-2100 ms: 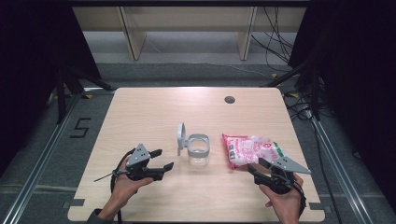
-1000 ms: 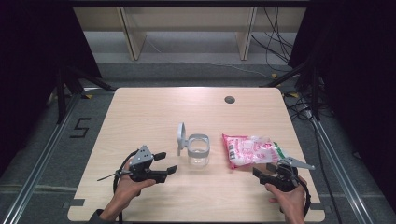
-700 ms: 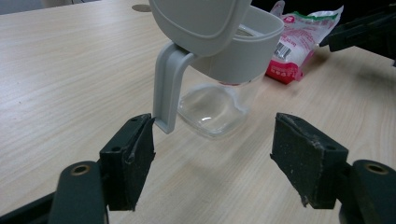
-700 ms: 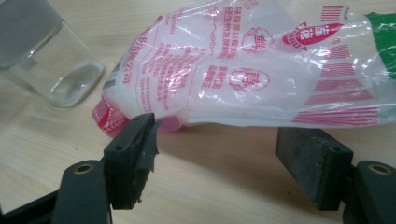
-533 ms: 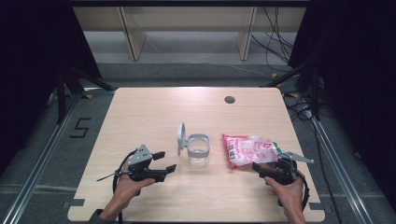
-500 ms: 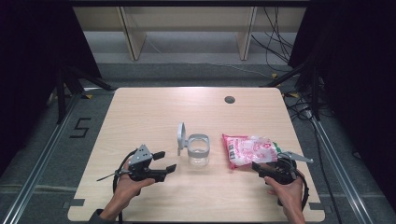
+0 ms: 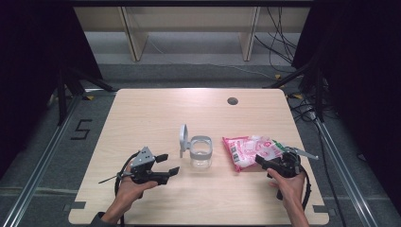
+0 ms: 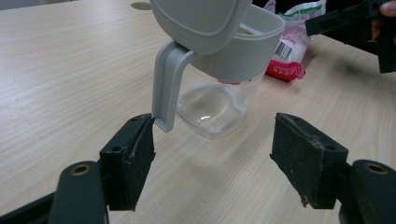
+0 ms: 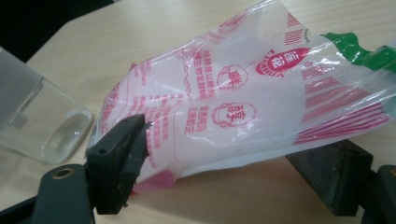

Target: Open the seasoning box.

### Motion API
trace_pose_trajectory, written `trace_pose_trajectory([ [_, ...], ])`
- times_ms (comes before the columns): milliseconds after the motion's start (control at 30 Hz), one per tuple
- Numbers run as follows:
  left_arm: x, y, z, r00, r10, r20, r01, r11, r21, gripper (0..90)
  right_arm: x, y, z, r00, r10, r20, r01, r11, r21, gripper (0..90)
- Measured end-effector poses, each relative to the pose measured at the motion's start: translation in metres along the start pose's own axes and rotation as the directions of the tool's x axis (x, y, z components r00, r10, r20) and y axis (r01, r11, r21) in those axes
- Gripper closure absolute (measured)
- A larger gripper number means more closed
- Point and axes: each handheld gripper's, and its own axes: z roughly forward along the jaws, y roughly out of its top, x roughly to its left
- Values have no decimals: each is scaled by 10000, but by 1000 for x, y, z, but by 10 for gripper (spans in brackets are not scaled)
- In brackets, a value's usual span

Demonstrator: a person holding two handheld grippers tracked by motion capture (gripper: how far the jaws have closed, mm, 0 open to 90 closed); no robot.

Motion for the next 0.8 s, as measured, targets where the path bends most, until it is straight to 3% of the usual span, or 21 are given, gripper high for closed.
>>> trace_pose_trajectory([
  [33,0,0,0,10000,-51,-5,51,10000,-9,292,-3,1,2,9999,-142,-5,142,9998,-102,217],
  [67,-1,0,0,9997,-235,-68,234,9997,-30,292,-1,2,2,9998,198,25,-198,9998,-9,217],
  [100,-1,0,0,9997,-249,-66,249,9997,-22,292,-5,4,5,9993,-327,165,331,9991,-281,217],
  [167,-1,0,0,9999,-142,-49,142,9999,-11,292,-6,7,5,9989,-292,370,298,9994,-153,217],
  [233,0,0,0,10000,-63,-12,63,10000,-10,293,-6,9,10,9994,-193,273,200,9994,-283,216],
  [267,-1,0,0,9999,-164,-38,164,9999,-13,292,-2,9,10,9986,394,341,-388,9991,-161,217],
  [300,-1,0,0,9997,-221,-43,221,9998,-26,293,-3,10,13,9988,298,395,-291,9994,-179,217],
  [333,0,0,0,10000,-36,-20,35,10000,-10,293,-6,12,16,9985,-213,504,225,9994,-243,219],
  [400,-2,0,-1,9997,-221,-113,221,9998,-2,293,-4,12,19,9980,207,590,-200,9997,-121,237],
  [433,-1,1,-1,9998,-190,-86,189,9998,-10,293,-8,13,20,9968,-296,743,305,9995,-108,245],
  [467,-1,1,-1,9997,-217,-100,216,9998,-23,293,2,12,20,9925,1023,668,-1031,9946,88,250],
  [500,-1,1,-1,9998,-175,-109,175,9998,-3,293,-5,13,22,9973,205,708,-200,9998,-74,257],
  [533,-1,0,-1,9998,-169,-74,169,9999,-11,293,-9,15,24,9973,-294,669,311,9992,-238,273],
  [567,-1,0,0,9996,-238,-120,238,9997,-35,293,-5,15,25,9968,75,790,-60,9998,-185,306],
  [600,-1,0,0,9997,-232,-101,232,9997,-26,293,-10,16,27,9947,-551,863,575,9980,-262,334],
  [700,0,1,0,10000,62,-22,-62,10000,-26,293,-8,17,28,9934,-692,918,709,9974,-159,386],
  [800,-1,1,-1,10000,-16,-89,16,10000,-3,293,-6,18,29,9891,-872,1185,875,9962,31,454],
])
